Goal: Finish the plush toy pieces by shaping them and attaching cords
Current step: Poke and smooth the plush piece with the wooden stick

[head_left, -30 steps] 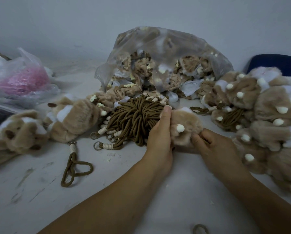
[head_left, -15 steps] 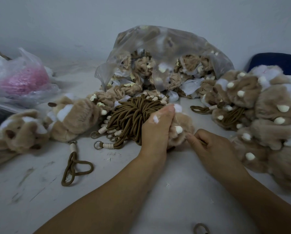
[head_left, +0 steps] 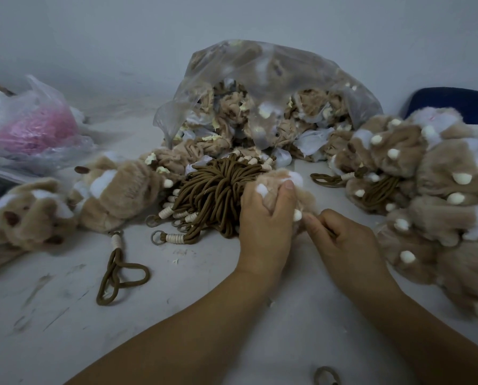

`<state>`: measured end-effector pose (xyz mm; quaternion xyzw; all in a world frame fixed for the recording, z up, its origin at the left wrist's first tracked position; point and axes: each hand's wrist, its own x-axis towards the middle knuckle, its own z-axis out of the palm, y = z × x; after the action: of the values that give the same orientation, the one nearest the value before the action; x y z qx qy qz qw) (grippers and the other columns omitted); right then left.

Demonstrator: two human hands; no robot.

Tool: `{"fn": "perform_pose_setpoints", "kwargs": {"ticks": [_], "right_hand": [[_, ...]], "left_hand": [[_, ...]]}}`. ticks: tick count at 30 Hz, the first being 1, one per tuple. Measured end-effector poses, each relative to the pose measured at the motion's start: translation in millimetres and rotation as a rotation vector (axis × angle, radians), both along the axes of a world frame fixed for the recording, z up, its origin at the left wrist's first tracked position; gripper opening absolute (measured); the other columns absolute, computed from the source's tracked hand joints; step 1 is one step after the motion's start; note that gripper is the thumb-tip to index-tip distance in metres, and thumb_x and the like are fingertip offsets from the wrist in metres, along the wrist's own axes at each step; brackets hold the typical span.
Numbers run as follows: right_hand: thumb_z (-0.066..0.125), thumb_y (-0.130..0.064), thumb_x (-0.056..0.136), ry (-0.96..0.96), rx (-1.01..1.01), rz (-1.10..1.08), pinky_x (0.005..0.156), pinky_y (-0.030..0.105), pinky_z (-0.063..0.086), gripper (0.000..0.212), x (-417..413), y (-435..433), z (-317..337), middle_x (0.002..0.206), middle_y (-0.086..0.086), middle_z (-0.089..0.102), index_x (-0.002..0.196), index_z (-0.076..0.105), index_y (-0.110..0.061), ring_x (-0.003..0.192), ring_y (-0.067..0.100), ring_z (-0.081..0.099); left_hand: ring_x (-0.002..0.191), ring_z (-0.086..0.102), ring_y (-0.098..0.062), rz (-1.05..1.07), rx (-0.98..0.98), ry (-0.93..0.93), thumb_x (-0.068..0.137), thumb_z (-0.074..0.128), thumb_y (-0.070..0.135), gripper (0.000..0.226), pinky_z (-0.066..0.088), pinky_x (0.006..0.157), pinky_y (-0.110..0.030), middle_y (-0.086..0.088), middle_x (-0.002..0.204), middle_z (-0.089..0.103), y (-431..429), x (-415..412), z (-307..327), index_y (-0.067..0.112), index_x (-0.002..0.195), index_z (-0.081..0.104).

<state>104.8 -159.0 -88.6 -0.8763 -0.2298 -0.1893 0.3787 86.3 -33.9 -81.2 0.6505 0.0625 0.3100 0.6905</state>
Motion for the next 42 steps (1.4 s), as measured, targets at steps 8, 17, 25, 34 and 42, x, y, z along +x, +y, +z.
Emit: {"fn": "perform_pose_setpoints", "kwargs": {"ticks": [8, 17, 25, 34, 42], "right_hand": [[0.042, -0.056, 0.083, 0.033, -0.006, -0.024, 0.050, 0.031, 0.034, 0.039, 8, -7, -3, 0.052, -0.007, 0.050, 0.058, 0.042, -0.026, 0.052, 0.008, 0.047], [0.036, -0.068, 0.081, 0.010, -0.091, -0.046, 0.051, 0.030, 0.036, 0.050, 9, -9, -3, 0.053, -0.006, 0.050, 0.061, 0.045, -0.024, 0.055, 0.007, 0.050], [0.037, -0.068, 0.079, -0.042, -0.102, -0.042, 0.048, 0.027, 0.031, 0.051, 10, -12, 2, 0.049, -0.004, 0.044, 0.058, 0.044, -0.022, 0.053, 0.008, 0.048], [0.041, -0.059, 0.082, -0.031, -0.098, 0.061, 0.053, 0.015, 0.033, 0.043, 9, -14, 7, 0.052, -0.007, 0.049, 0.057, 0.047, -0.025, 0.062, 0.002, 0.051], [0.042, -0.052, 0.082, 0.063, -0.002, 0.000, 0.050, 0.027, 0.033, 0.035, -3, 1, -1, 0.054, -0.009, 0.053, 0.058, 0.046, -0.026, 0.056, 0.005, 0.050]], "left_hand": [[0.086, 0.073, -0.014, -0.279, -0.281, 0.136, 0.098, 0.049, 0.049, 0.045, 0.057, 0.075, -0.024, -0.003, 0.088, 0.077, 6, -1, 6, 0.011, 0.097, 0.073], [0.075, 0.071, -0.020, -0.185, -0.449, 0.156, 0.094, 0.064, 0.033, 0.024, 0.059, 0.071, -0.031, -0.010, 0.080, 0.074, 10, 2, 11, 0.013, 0.085, 0.073], [0.075, 0.071, -0.013, -0.177, -0.271, 0.116, 0.097, 0.061, 0.029, 0.017, 0.060, 0.075, -0.032, -0.004, 0.075, 0.074, 13, 1, 8, 0.017, 0.098, 0.073], [0.089, 0.073, -0.026, -0.285, -0.177, 0.160, 0.091, 0.056, 0.040, 0.027, 0.060, 0.077, -0.044, -0.015, 0.091, 0.075, 5, -8, 14, 0.025, 0.092, 0.078], [0.085, 0.073, -0.025, -0.245, -0.176, 0.188, 0.086, 0.055, 0.056, 0.042, 0.059, 0.076, -0.040, -0.013, 0.085, 0.075, 3, -5, 9, 0.019, 0.080, 0.076]]}}
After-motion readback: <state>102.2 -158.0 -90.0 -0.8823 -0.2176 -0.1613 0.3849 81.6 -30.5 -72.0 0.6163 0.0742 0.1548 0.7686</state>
